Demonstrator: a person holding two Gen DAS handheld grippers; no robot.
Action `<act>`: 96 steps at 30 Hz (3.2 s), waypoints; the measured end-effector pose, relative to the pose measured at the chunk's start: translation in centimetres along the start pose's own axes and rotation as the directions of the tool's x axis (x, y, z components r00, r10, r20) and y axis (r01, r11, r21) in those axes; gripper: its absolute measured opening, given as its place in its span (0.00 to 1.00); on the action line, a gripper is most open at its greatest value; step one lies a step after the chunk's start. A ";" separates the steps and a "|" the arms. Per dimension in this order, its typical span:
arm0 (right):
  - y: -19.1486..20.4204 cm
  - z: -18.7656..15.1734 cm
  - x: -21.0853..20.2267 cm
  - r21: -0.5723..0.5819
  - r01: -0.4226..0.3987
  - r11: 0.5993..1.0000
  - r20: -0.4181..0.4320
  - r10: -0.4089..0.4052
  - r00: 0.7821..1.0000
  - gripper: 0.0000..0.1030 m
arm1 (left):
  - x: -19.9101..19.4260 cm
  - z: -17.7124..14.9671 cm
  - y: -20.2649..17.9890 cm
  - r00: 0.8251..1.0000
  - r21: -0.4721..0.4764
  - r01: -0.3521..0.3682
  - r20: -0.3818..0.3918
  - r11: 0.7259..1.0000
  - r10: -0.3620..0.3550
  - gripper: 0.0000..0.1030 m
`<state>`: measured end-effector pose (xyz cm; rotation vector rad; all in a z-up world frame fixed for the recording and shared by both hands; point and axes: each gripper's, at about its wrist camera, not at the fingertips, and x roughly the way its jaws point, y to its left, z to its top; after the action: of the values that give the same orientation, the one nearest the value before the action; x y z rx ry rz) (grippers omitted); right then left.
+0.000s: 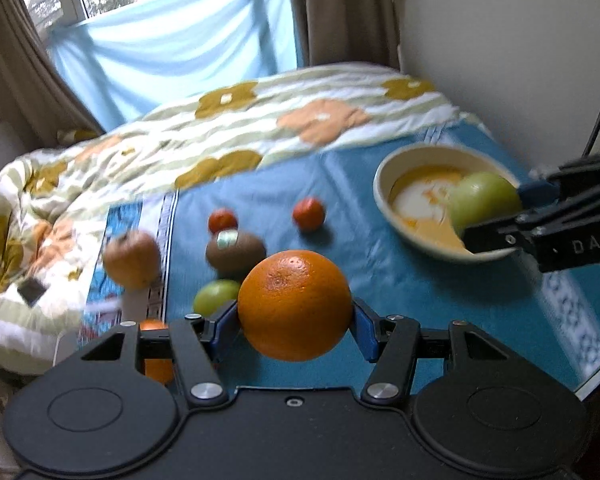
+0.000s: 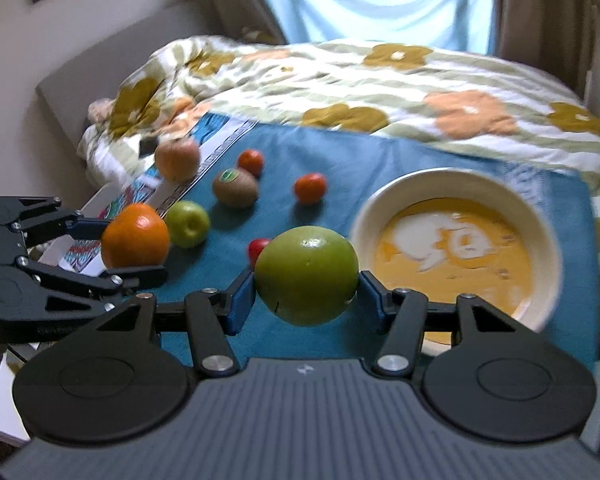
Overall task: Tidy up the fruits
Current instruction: 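Carry the orange and green apple into the duck bowl and release both, then withdraw both tools from the bowl back over the remaining fruits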
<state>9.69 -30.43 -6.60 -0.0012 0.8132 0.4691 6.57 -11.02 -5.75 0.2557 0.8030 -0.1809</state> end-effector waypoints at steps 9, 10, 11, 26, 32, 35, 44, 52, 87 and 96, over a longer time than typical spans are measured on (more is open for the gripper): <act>-5.2 0.4 -3.8 0.089 0.140 0.986 0.035 -0.144 0.989 0.68 | 0.7 4.7 -2.5 0.993 0.045 0.091 0.066 0.995 -0.093 0.61; -5.8 0.5 -4.0 0.104 0.151 0.983 0.039 -0.156 0.987 0.68 | 1.2 5.3 -2.9 0.992 0.052 0.102 0.065 0.993 -0.105 0.61; -6.4 0.6 -4.1 0.119 0.165 0.979 0.042 -0.171 0.984 0.68 | 1.8 5.8 -3.2 0.991 0.062 0.116 0.064 0.991 -0.120 0.61; -12.2 2.0 -0.5 0.266 0.297 0.917 0.014 -0.312 0.950 0.69 | 13.5 11.7 -9.0 0.970 0.245 0.241 -0.028 0.939 -0.242 0.61; -14.5 2.0 1.3 0.310 0.330 0.891 -0.020 -0.341 0.940 0.68 | 17.8 12.3 -11.6 0.970 0.331 0.242 -0.058 0.912 -0.236 0.61; -15.2 1.8 1.7 0.326 0.342 0.881 -0.034 -0.350 0.936 0.69 | 19.2 12.3 -12.5 0.969 0.365 0.245 -0.076 0.898 -0.234 0.61; -16.3 1.8 1.9 0.344 0.344 0.874 -0.050 -0.348 0.936 0.69 | 18.6 12.6 -12.8 0.966 0.395 0.253 -0.049 0.883 -0.255 0.90; -15.8 2.0 1.5 0.292 0.314 0.903 -0.048 -0.314 0.948 0.69 | 16.5 12.7 -10.3 0.961 0.349 0.273 -0.056 0.896 -0.271 0.91; -12.4 1.9 2.9 0.046 0.295 0.954 -0.004 -0.295 0.956 1.00 | 11.2 10.1 -6.0 0.982 0.146 0.189 -0.042 0.971 -0.185 0.91; -9.3 1.6 -1.1 0.064 0.271 0.960 0.019 -0.273 0.962 1.00 | 5.6 8.3 -4.9 0.992 0.064 0.125 0.023 0.990 -0.126 0.91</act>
<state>13.85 -38.92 -6.35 -0.0491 0.7860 0.1838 14.83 -18.47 -5.08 0.2611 0.7879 -0.3276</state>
